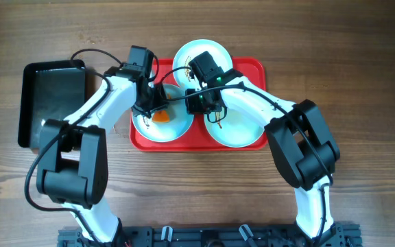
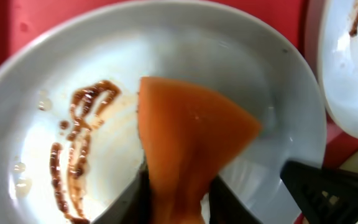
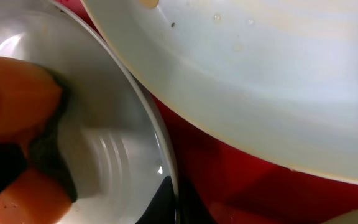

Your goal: Clean dirty plates on tray and stack at the side

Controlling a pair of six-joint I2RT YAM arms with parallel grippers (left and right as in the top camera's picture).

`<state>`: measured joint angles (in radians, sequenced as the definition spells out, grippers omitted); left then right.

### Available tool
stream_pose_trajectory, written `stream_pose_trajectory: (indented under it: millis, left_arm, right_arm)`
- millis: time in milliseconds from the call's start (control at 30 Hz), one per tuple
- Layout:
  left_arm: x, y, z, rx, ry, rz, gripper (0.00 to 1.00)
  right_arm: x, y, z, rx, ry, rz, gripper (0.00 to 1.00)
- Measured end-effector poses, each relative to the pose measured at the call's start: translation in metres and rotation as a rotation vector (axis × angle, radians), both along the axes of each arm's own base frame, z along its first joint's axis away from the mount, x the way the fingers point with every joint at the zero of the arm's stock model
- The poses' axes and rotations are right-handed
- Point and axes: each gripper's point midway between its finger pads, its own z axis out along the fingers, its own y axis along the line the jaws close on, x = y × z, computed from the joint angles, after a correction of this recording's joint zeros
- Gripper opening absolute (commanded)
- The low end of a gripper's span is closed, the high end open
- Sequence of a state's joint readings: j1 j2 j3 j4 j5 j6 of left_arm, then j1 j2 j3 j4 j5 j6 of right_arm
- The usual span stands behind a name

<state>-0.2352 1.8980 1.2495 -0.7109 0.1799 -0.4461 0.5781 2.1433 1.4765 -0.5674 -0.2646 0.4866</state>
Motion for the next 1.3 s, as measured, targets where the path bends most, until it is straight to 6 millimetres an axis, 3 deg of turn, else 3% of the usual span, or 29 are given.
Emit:
stream_pose_trajectory:
  millis: [133, 800, 1100, 1300]
  left_arm:
    - [-0.003, -0.008, 0.0, 0.001, -0.002, -0.029, 0.04]
    - [-0.006, -0.014, 0.0, -0.008, 0.003, -0.053, 0.04]
    - [-0.001, -0.019, 0.017, -0.039, -0.045, -0.057, 0.04]
    - [0.001, -0.025, 0.016, -0.068, -0.057, -0.066, 0.04]
  right_arm:
    - [0.0, 0.0, 0.0, 0.0, 0.0, 0.0, 0.04]
    - [0.0, 0.0, 0.0, 0.0, 0.0, 0.0, 0.04]
    - [0.001, 0.001, 0.0, 0.002, -0.004, 0.0, 0.04]
    - [0.001, 0.0, 0.0, 0.002, -0.004, 0.0, 0.04]
